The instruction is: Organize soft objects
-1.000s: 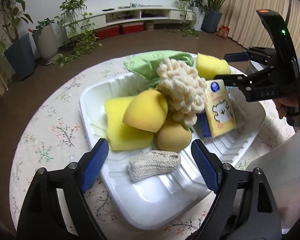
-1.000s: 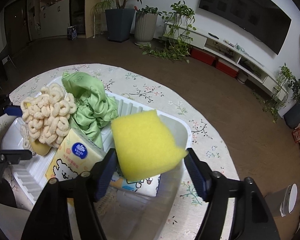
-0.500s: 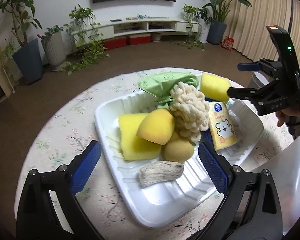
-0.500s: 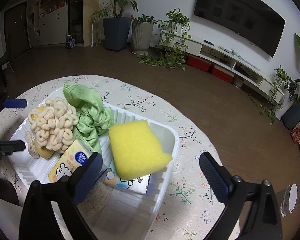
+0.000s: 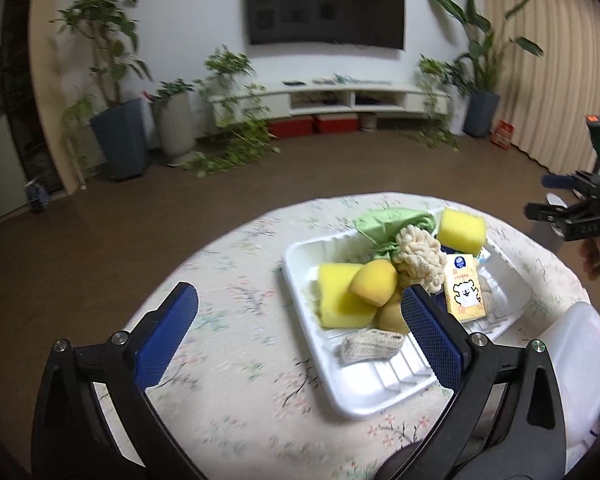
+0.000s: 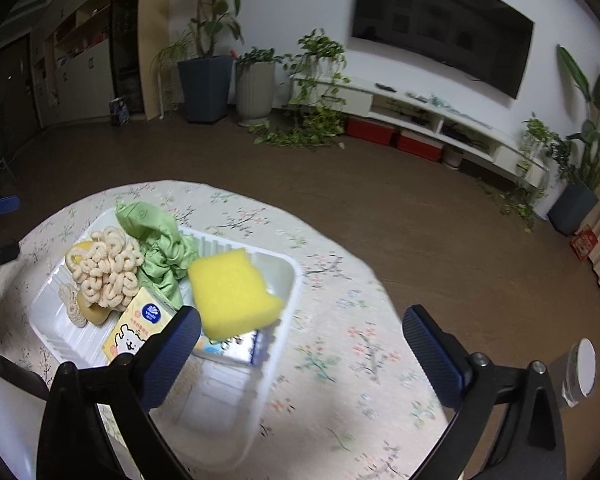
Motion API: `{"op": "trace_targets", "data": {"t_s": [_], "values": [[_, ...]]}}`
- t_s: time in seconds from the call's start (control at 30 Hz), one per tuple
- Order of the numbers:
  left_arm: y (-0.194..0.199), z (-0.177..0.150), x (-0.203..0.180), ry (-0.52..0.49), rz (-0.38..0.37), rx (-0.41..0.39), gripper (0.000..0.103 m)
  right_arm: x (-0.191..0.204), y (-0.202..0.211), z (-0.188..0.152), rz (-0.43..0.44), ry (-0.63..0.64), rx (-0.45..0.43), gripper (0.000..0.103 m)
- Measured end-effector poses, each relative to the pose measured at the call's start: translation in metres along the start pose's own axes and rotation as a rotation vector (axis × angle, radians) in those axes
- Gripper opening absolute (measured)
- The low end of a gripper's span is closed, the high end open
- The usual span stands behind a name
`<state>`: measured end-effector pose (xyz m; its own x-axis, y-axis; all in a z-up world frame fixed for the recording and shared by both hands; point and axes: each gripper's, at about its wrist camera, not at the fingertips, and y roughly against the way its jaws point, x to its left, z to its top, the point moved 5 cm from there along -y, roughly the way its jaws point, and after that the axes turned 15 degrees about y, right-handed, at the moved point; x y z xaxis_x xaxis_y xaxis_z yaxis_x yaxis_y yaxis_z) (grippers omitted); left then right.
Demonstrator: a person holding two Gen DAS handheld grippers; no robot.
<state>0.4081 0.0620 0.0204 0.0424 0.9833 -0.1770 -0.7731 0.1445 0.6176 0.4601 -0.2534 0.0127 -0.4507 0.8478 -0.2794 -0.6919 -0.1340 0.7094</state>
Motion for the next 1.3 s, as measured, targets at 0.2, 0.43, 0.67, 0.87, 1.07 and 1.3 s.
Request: {"op": "trace_targets", "data": {"t_s": [0.2,0.43,0.67,0.87,1.07,1.3], "values": [[0.057,-0.016,0.007,0.079,0.044,-0.073,0.103,-0.019,0.045,-0.027,-0.033,-0.095,-0.023,0.103],[0.125,-0.062,-0.012,0.110,0.031,-0.126,0.103,-0.005,0.101,-0.081,-0.039,-0.179,-0.054,0.103],[0.177,-0.106,-0.035,0.098,0.046,-0.159,0.103,0.039,0.143,-0.139,-0.012,-0.224,-0.055,0.103],[0.205,-0.139,-0.047,0.122,0.101,-0.164,0.103,0.086,0.176,-0.164,0.011,-0.222,-0.080,0.103],[0.219,-0.163,-0.057,0.135,0.182,-0.137,0.103,0.137,0.203,-0.180,0.045,-0.204,-0.107,0.103],[0.225,-0.179,-0.061,0.185,0.162,-0.107,0.103,0.175,0.221,-0.186,0.043,-0.192,-0.115,0.103]]}}
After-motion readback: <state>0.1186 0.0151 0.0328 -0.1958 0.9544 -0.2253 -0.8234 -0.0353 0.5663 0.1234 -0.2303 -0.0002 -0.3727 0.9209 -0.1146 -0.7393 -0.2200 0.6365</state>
